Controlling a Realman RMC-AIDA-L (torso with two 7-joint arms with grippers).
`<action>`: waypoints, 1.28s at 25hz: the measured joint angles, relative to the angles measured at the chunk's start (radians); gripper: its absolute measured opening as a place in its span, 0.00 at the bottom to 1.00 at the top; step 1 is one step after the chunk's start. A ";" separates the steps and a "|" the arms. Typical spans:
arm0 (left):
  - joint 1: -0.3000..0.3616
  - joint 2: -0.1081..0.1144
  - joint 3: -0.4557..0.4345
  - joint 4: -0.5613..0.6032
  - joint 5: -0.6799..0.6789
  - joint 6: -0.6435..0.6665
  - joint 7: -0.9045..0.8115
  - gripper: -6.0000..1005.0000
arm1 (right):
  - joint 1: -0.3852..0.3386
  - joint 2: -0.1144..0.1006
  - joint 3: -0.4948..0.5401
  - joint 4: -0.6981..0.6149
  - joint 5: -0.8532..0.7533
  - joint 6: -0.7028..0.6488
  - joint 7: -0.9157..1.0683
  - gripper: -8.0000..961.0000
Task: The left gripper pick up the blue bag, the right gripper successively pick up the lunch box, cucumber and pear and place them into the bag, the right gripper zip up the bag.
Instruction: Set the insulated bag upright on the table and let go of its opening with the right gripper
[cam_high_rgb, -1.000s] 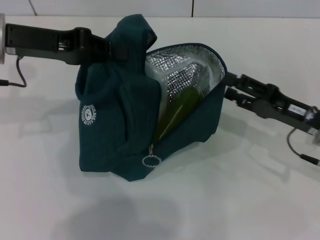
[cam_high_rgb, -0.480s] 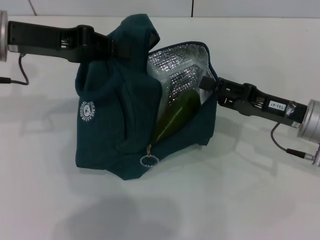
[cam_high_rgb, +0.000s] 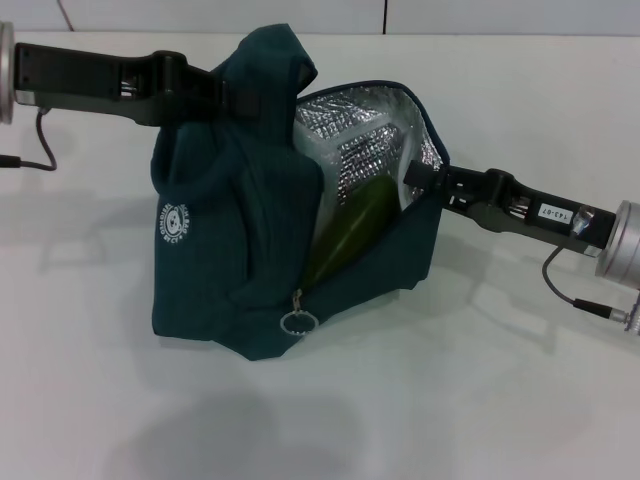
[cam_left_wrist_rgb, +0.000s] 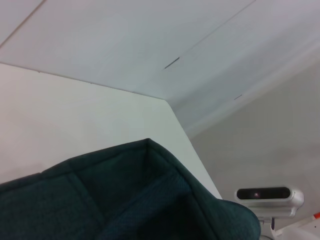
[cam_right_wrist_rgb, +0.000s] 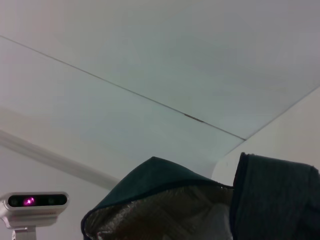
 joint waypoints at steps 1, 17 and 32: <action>0.000 0.000 0.000 0.000 0.000 0.000 0.000 0.04 | 0.000 0.000 0.000 0.000 0.000 0.000 -0.004 0.42; -0.036 -0.028 0.003 -0.074 -0.036 0.007 0.016 0.04 | -0.172 -0.074 0.111 -0.236 0.002 -0.181 -0.156 0.03; -0.089 -0.069 0.005 -0.307 0.026 -0.121 0.160 0.04 | -0.192 -0.113 0.173 -0.284 -0.074 -0.271 -0.226 0.04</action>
